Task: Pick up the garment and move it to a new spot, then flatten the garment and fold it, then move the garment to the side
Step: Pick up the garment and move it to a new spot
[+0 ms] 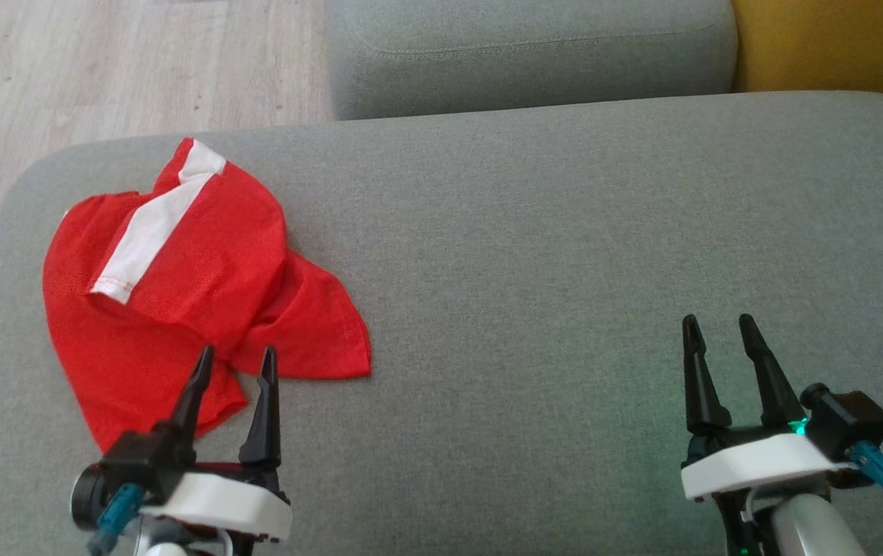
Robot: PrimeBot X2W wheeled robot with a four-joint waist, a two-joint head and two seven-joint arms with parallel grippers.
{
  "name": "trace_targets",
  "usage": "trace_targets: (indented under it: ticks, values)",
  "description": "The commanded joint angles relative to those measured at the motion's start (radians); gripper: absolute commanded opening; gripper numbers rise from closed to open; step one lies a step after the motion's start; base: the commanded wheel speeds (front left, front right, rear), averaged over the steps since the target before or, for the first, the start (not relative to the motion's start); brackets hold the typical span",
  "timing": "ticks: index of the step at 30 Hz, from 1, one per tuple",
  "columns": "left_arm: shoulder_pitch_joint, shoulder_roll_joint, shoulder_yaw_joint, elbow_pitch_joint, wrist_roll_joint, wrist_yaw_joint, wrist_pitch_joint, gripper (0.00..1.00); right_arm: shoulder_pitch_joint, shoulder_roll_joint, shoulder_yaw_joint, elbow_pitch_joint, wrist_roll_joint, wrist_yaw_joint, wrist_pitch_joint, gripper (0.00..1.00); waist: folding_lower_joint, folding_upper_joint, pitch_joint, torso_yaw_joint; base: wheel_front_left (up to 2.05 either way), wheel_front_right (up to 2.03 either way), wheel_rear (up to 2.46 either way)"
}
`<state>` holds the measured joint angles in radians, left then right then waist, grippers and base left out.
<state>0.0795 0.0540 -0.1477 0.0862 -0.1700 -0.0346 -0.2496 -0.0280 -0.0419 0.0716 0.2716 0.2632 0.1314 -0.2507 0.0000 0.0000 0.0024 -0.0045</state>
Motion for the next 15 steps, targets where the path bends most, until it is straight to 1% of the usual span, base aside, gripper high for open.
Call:
trace_targets:
  ticks: [1,9,15]
  values:
    - [-0.047,-0.004,0.033,-0.031,-0.002,0.006,-0.012,1.00,-0.040,-0.008,0.029,-0.029,0.002,-0.001,-0.011,1.00,0.0000,0.0000,0.000,0.000,0.00,0.00,0.00]
    - [-0.050,-0.004,0.029,-0.023,-0.008,0.007,-0.012,1.00,-0.038,-0.008,0.030,-0.028,-0.007,-0.001,-0.011,1.00,0.0000,0.0000,-0.003,0.009,0.00,0.00,0.00]
    - [-0.045,-0.004,0.057,-0.016,-0.027,0.019,-0.012,1.00,-0.030,-0.008,0.049,-0.022,-0.014,-0.001,-0.011,1.00,0.0000,0.0000,-0.013,0.055,0.00,0.00,0.00]
